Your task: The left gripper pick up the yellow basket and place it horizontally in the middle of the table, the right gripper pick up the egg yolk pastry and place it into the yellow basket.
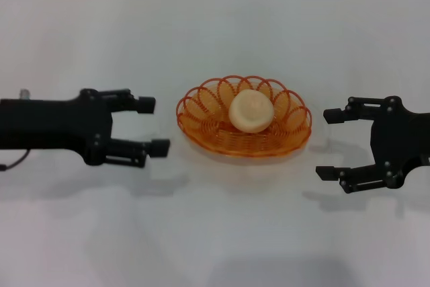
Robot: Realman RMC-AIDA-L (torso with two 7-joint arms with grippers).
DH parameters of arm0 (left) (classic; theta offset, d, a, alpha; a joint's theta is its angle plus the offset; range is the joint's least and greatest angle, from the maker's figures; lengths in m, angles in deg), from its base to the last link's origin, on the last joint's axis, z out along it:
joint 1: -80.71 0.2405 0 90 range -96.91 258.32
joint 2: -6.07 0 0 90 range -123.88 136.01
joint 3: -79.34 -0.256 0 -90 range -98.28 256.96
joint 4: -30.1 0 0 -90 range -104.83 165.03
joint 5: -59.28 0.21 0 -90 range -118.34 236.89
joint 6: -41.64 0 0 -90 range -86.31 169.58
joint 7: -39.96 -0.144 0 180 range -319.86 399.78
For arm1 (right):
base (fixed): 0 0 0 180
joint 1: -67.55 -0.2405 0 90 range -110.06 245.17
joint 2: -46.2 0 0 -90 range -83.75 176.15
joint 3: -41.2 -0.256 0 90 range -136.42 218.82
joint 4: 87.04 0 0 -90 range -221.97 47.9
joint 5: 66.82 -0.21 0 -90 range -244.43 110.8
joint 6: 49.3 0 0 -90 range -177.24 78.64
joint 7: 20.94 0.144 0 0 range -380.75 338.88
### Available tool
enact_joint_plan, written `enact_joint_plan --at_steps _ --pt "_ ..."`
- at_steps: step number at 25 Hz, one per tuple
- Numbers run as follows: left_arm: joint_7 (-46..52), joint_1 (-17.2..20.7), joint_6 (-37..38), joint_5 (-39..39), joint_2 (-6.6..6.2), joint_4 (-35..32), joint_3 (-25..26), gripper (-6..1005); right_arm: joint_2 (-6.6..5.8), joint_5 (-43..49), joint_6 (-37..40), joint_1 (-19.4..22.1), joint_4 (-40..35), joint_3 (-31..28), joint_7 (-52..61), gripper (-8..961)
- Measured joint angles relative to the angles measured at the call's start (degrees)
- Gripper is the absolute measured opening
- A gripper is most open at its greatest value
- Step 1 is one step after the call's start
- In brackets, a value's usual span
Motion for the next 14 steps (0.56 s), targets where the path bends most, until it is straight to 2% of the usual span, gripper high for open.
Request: enact_joint_plan --at_steps 14 --pt "0.06 -0.57 0.90 0.79 -0.07 0.68 -1.26 888 0.00 0.83 0.40 -0.27 -0.17 0.00 0.84 844"
